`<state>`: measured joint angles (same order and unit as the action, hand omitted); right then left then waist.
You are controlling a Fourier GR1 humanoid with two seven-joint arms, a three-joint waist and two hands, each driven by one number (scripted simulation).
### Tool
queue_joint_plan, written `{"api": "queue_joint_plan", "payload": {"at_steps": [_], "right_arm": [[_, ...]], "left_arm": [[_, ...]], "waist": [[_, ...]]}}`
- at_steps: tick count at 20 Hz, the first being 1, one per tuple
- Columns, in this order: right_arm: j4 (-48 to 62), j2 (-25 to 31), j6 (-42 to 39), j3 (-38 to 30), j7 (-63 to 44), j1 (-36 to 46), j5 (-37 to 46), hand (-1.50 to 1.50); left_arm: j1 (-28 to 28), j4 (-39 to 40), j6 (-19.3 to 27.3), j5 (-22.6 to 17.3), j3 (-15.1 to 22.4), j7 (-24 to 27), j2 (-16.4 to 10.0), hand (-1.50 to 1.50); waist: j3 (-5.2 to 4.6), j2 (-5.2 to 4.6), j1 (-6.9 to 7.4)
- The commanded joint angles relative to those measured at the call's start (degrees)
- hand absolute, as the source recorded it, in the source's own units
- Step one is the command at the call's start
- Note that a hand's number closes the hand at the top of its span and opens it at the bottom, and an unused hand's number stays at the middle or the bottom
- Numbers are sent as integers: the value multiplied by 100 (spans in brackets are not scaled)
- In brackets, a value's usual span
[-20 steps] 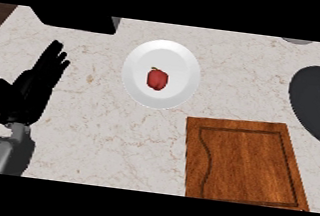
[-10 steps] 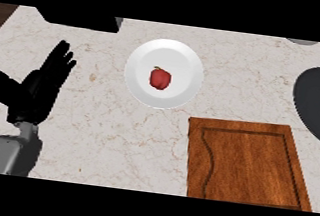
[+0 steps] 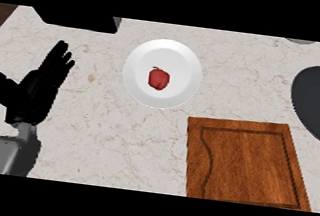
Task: Pick the tomato from the cutting board and place it in the pan
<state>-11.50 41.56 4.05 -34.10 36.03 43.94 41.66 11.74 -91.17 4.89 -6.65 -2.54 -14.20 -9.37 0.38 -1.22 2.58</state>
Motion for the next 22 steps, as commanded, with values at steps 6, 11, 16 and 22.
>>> {"api": "queue_joint_plan", "payload": {"at_steps": [6,11,16,22], "right_arm": [[427,1046,-1930,-1204,485,-223,-1279,-150],[630,1508,-3298,-1543,1033,-906,-1673,-150],[500,1689,-4108,-1500,1546,-1616,-1705,-150],[281,1659,-4109,-1526,1631,-1940,-1841,-150]], "left_arm": [[-145,150,7,46,-65,216,20,0],[-187,134,-14,-7,-251,331,-86,0],[-305,-45,37,-13,-104,225,80,0],[-60,22,-59,-108,-298,-57,-186,0]], "waist": [[7,-6,-120],[10,20,-193],[21,46,-234],[26,44,-224]]}}
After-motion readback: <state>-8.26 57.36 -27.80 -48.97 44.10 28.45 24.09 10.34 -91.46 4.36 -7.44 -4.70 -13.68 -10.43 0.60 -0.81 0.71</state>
